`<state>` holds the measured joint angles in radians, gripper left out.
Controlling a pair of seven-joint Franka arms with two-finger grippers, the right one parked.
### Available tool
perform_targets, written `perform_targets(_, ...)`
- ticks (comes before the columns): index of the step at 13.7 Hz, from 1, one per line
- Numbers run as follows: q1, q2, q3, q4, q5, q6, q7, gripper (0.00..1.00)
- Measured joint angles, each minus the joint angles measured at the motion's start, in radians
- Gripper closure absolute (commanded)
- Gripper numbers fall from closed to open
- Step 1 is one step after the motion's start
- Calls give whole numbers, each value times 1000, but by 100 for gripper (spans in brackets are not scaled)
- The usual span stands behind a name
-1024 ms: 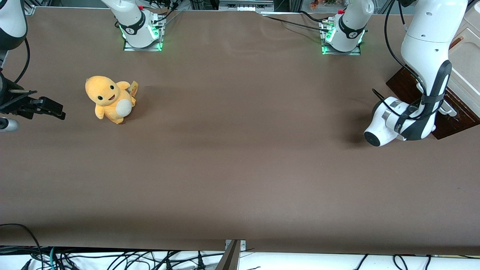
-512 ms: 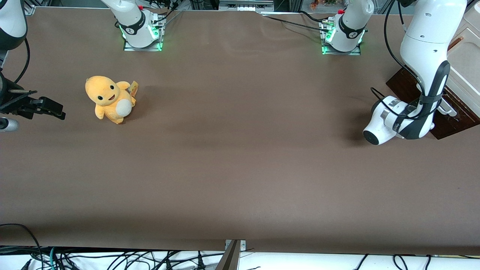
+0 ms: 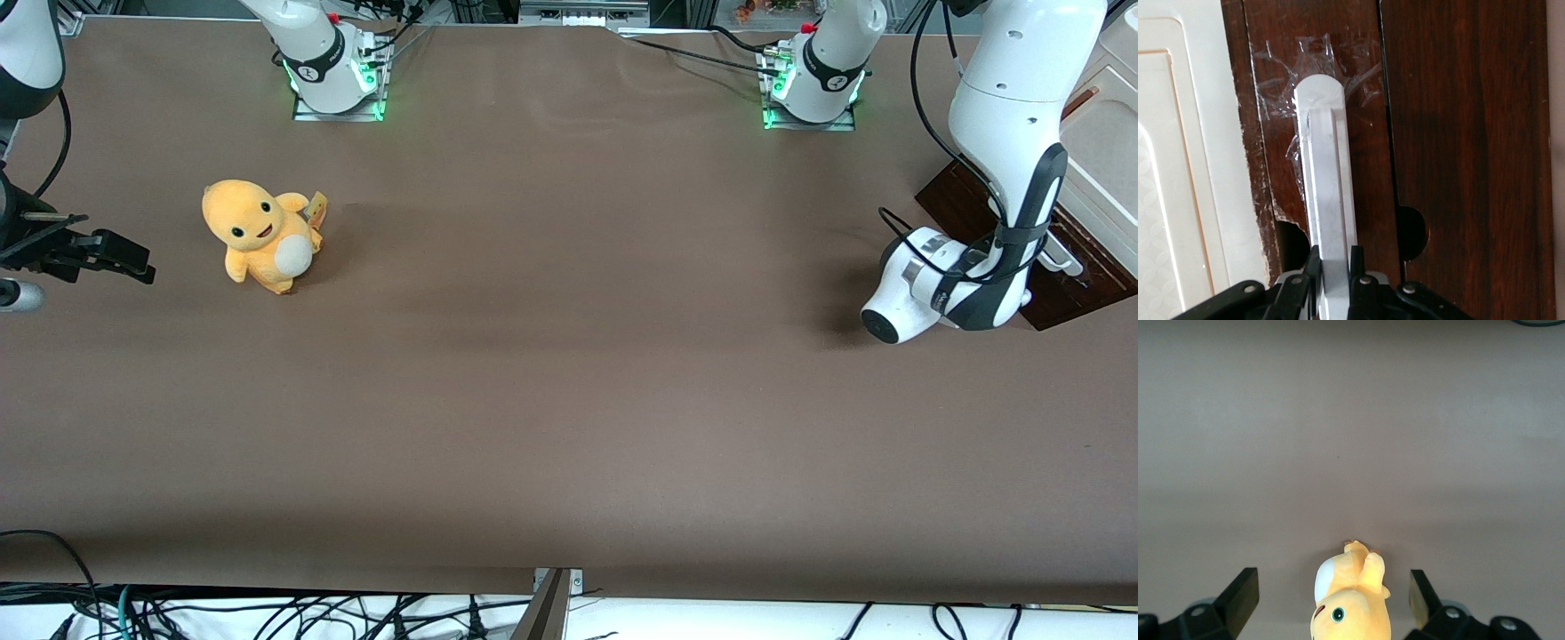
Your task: Open lower drawer with left arm only
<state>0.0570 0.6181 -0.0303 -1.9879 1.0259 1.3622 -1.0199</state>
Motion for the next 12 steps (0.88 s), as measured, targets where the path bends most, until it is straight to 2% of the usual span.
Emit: perform_targets(12, -73, 2, -11, 26, 0, 1, -6, 100)
